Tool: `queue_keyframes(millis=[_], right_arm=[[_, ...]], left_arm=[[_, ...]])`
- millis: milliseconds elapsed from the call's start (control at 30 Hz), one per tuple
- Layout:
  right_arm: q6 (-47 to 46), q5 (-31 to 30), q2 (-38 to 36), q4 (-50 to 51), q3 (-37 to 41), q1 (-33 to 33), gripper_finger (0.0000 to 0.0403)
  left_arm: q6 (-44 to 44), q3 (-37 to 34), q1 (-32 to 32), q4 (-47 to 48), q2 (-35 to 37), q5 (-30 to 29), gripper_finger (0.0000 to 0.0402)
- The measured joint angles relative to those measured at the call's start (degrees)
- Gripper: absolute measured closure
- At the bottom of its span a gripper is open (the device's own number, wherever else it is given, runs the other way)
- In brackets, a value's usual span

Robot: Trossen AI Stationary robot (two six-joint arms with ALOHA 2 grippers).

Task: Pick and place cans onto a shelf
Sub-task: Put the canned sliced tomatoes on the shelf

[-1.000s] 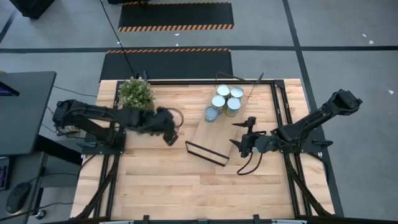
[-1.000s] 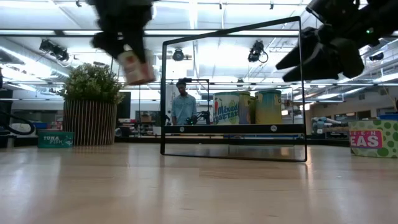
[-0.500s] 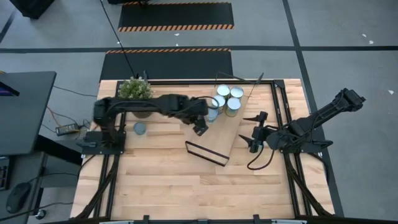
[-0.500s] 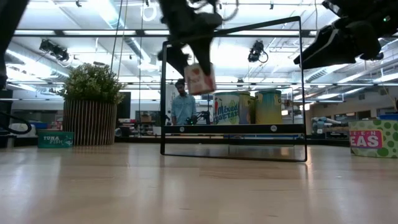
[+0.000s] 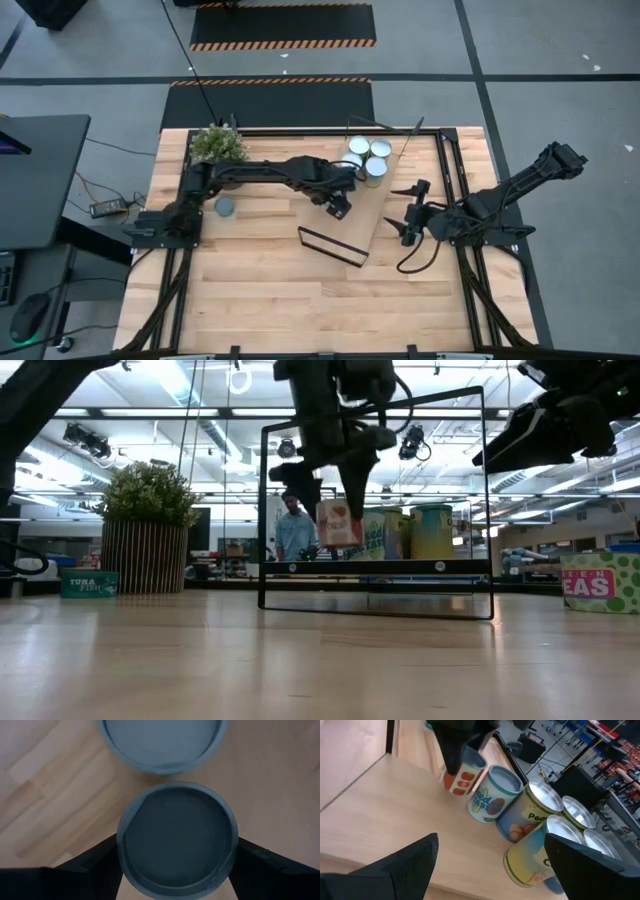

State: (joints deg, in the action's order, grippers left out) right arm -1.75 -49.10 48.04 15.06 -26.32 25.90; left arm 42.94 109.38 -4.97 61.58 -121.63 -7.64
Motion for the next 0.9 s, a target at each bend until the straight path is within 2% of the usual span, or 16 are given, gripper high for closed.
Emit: queue_keyframes(millis=[433, 733, 900], right_arm=[[0.2, 0.8, 0.4, -0.4, 0.0, 0.0, 0.0030], [0.4, 1.0, 0.4, -0.9, 0.0, 0.0, 0.0030], [0.4, 1.2, 0.4, -0.9, 0.0, 0.0, 0.0030]], left_arm=[[-0.5, -0.1, 2.4, -2.9, -3.1, -0.5, 0.0090], [-3.8, 0.0, 2.7, -6.4, -3.0, -0.9, 0.0088], [-7.6, 0.0, 2.7, -7.5, -3.0, 0.9, 0.0088]])
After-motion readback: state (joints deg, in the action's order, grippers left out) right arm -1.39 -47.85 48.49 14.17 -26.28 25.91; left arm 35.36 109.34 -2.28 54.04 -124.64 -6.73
